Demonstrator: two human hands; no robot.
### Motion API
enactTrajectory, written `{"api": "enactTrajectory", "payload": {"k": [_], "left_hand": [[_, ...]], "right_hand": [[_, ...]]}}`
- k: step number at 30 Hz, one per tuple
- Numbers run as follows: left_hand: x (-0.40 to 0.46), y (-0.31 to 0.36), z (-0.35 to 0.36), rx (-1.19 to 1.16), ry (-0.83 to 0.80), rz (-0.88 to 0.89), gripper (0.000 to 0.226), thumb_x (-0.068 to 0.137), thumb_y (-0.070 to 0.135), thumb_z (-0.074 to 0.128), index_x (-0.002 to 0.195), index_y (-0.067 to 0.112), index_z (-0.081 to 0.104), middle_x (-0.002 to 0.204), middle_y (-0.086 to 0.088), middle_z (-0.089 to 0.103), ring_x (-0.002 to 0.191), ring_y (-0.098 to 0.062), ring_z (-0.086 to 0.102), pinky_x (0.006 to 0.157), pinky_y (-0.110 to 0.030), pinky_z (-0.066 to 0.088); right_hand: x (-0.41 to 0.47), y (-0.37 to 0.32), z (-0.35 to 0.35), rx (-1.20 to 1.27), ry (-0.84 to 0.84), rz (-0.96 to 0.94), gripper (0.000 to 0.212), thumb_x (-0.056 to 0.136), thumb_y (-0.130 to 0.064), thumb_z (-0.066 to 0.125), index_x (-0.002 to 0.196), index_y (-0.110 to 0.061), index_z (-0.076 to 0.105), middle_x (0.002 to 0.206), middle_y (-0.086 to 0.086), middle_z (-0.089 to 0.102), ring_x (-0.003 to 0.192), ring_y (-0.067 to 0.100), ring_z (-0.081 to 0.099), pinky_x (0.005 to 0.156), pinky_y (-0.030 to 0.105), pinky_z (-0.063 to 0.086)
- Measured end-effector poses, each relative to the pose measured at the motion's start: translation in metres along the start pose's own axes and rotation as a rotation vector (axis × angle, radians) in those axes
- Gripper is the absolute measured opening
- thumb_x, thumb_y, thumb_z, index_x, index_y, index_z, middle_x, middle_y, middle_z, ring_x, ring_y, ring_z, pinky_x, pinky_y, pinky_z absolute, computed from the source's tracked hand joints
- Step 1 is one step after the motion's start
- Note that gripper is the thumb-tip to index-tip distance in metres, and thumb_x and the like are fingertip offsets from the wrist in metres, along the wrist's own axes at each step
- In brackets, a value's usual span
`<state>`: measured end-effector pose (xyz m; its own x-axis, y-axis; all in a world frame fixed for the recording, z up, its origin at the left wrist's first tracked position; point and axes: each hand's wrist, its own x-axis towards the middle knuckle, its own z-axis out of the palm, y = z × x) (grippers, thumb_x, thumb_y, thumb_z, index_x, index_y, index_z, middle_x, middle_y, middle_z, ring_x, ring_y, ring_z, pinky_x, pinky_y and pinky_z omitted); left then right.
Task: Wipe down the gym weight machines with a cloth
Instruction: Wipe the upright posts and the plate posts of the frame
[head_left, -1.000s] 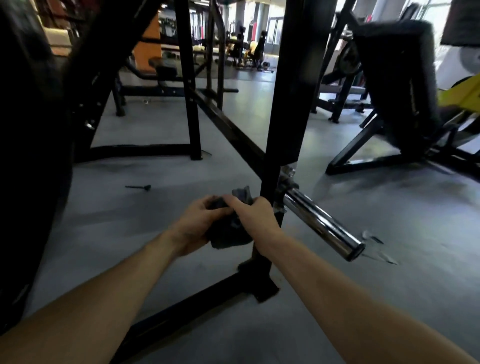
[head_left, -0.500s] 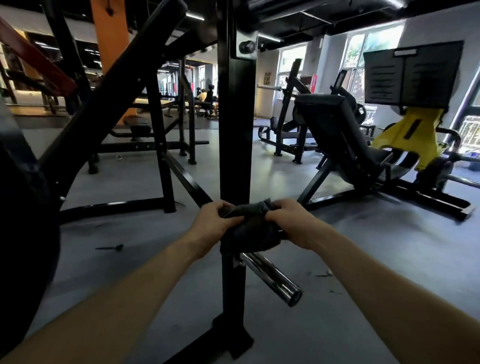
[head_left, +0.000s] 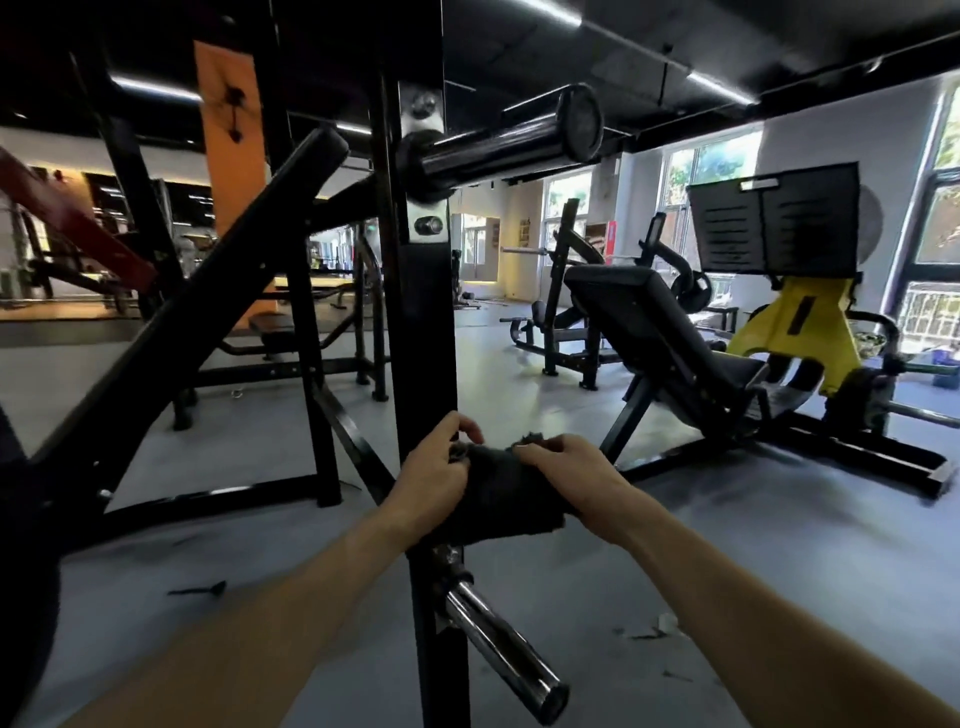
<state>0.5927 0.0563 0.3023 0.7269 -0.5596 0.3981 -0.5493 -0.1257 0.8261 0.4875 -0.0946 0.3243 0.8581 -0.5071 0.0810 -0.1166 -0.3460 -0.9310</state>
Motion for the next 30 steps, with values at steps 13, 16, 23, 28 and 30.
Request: {"api": "enactTrajectory", "payload": {"k": [13, 16, 23, 28, 30], "left_hand": [[0.041, 0.057, -0.075, 0.159, 0.542, 0.257, 0.024, 0.087, 0.014, 0.038, 0.073, 0.029, 0.049, 0.085, 0.011, 0.05, 0.078, -0.004, 0.051, 0.065, -0.011, 0.036], [0.056, 0.076, -0.121, 0.228, 0.588, 0.253, 0.022, 0.092, 0.018, 0.039, 0.079, 0.025, 0.055, 0.09, 0.016, 0.051, 0.079, -0.005, 0.054, 0.065, -0.018, 0.042], [0.088, 0.14, -0.196, 0.285, 0.687, 0.23, 0.022, 0.098, 0.012, 0.046, 0.087, 0.005, 0.064, 0.094, 0.0, 0.055, 0.077, -0.012, 0.057, 0.069, -0.038, 0.05], [0.107, 0.188, -0.224, 0.284, 0.706, 0.215, 0.022, 0.099, 0.007, 0.047, 0.088, 0.006, 0.066, 0.095, 0.001, 0.057, 0.08, -0.009, 0.057, 0.071, -0.03, 0.049], [0.111, 0.205, -0.231, 0.265, 0.696, 0.204, 0.026, 0.095, 0.016, 0.043, 0.088, 0.007, 0.066, 0.096, 0.002, 0.057, 0.081, -0.007, 0.057, 0.072, -0.029, 0.05]], "right_hand": [[0.018, -0.134, 0.067, -0.216, 0.183, -0.54, 0.023, 0.091, 0.001, 0.05, 0.105, -0.018, 0.048, 0.086, 0.003, 0.064, 0.075, 0.021, 0.061, 0.063, 0.038, 0.053], [0.015, -0.19, 0.09, -0.31, 0.196, -0.653, 0.02, 0.095, 0.0, 0.047, 0.108, -0.015, 0.045, 0.089, 0.004, 0.061, 0.079, 0.023, 0.06, 0.058, 0.036, 0.046], [0.012, -0.309, 0.091, -0.464, 0.21, -0.672, 0.027, 0.097, -0.006, 0.05, 0.123, -0.014, 0.044, 0.103, 0.009, 0.063, 0.105, 0.028, 0.054, 0.079, 0.031, 0.04], [0.014, -0.373, 0.07, -0.483, 0.133, -0.594, 0.029, 0.095, -0.008, 0.052, 0.123, -0.012, 0.044, 0.104, 0.01, 0.064, 0.108, 0.029, 0.051, 0.09, 0.04, 0.044], [0.013, -0.391, 0.064, -0.458, 0.136, -0.576, 0.025, 0.095, -0.005, 0.051, 0.116, -0.015, 0.043, 0.096, 0.007, 0.059, 0.102, 0.027, 0.051, 0.084, 0.038, 0.043]]}}
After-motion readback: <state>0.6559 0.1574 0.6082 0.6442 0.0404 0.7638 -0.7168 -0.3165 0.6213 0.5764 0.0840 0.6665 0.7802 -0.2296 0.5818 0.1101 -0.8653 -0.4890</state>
